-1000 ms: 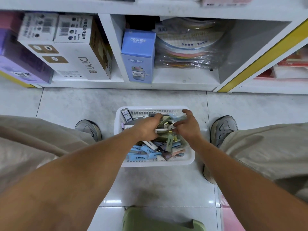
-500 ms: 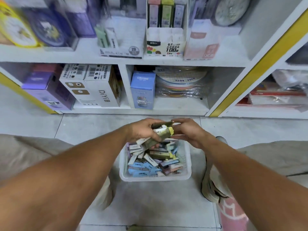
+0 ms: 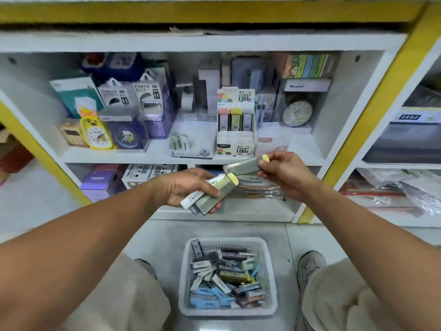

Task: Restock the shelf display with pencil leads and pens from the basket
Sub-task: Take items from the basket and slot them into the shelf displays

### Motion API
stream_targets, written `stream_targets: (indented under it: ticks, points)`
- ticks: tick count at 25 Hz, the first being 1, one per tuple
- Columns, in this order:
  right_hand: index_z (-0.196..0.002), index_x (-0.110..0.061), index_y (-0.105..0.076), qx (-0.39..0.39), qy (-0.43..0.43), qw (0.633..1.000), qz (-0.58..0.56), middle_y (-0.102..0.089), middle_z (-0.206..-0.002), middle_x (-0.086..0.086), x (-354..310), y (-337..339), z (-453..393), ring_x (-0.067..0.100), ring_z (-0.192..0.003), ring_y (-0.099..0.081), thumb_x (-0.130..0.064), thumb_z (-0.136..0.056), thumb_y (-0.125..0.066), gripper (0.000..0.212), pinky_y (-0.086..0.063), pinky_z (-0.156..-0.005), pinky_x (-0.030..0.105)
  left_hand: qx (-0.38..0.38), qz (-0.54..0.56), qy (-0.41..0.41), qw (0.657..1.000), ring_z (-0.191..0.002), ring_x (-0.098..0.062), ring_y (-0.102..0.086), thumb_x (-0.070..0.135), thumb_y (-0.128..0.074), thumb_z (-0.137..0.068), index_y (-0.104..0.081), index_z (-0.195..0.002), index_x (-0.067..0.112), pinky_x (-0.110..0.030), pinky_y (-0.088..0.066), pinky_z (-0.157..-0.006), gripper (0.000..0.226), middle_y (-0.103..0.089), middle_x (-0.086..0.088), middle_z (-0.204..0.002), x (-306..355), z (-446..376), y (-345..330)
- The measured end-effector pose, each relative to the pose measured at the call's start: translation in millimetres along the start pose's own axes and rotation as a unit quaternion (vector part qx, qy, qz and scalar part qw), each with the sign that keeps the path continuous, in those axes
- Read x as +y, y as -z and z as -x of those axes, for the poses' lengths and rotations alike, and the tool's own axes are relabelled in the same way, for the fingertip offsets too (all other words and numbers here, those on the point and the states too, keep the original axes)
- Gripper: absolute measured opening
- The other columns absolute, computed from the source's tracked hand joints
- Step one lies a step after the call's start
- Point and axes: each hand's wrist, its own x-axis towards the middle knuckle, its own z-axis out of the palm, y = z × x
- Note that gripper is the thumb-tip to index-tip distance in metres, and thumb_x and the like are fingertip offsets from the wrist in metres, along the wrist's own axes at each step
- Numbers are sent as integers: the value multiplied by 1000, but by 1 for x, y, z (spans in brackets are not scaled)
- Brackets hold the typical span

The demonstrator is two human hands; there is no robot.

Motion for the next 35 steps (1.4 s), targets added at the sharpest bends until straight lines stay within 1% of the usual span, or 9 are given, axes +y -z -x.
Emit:
stream_targets:
  ticks: [5, 8, 12, 19, 21, 24, 27, 30, 35]
  points:
    - [-104, 1, -62, 31, 96, 988, 114, -68, -77, 15, -62, -9, -12, 18, -58, -70, 3, -91, -66, 14, -58, -58, 21, 78, 55, -62, 993, -76, -34, -72, -8, -62, -87, -55, -114, -6, -41, -60, -62, 28, -69, -27, -86, 55, 21, -9]
    - [-97, -5, -64, 44, 130, 982, 132, -70, -85, 15, -89, -15, -27, 20, -64, -73, 0, -96, -60, 7, -62, -68, 26, 140, 120, -99, 978, -75, -33, -73, -9, -59, -89, -56, -111, -11, -45, -62, -63, 23, -70, -29, -88, 84, 12, -13]
    - [-90, -10, -66, 54, 133, 974, 173, -72, -94, 13, -102, -17, -55, 25, -77, -76, -4, -97, -60, 10, -61, -81, 33, 162, 187, -89, 965, -63, -30, -71, -6, -49, -95, -54, -101, -12, -43, -60, -61, 10, -69, -28, -83, 107, -10, -7]
    - [-83, -11, -71, 64, 131, 967, 207, -75, -91, 13, -96, -20, -102, 23, -78, -75, -11, -94, -65, 12, -61, -81, 33, 191, 275, -91, 938, -61, -31, -70, -8, -51, -94, -54, -104, -10, -40, -59, -47, 11, -67, -29, -91, 114, -40, 17]
    - [-81, -15, -71, 78, 137, 938, 308, -74, -86, 5, -93, -19, -110, 24, -83, -71, -13, -91, -64, 12, -58, -79, 34, 207, 289, -93, 930, -64, -32, -71, -9, -53, -92, -56, -109, -9, -40, -59, -48, 17, -69, -28, -86, 117, -45, 21]
    - [-92, -28, -67, 82, 153, 857, 485, -66, -93, -7, -94, -19, -111, 11, -76, -61, -12, -86, -62, 17, -43, -59, 19, 216, 287, -82, 930, -60, -32, -71, -7, -55, -91, -55, -113, -9, -43, -61, -56, 22, -71, -26, -77, 123, -48, 21]
    - [-111, -24, -66, 65, 169, 812, 555, -67, -108, 3, -92, -22, -110, 20, -89, -60, -7, -85, -56, 32, -46, -69, 25, 210, 305, -80, 926, -55, -33, -70, -8, -54, -92, -54, -109, -11, -37, -56, -43, 18, -70, -28, -73, 126, -49, 14]
    - [-118, -19, -67, 58, 185, 796, 574, -67, -121, 5, -91, -22, -110, 25, -109, -59, -6, -88, -55, 35, -45, -88, 28, 205, 309, -78, 925, -57, -33, -71, -9, -55, -91, -54, -112, -11, -35, -56, -43, 21, -70, -28, -79, 128, -52, 8]
    - [-124, -17, -62, 80, 235, 793, 557, -69, -115, 9, -97, -20, -121, 30, -103, -64, -2, -91, -63, 37, -45, -79, 27, 207, 313, -83, 923, -63, -33, -71, -7, -56, -92, -55, -111, -10, -39, -60, -50, 20, -70, -29, -81, 129, -51, 9]
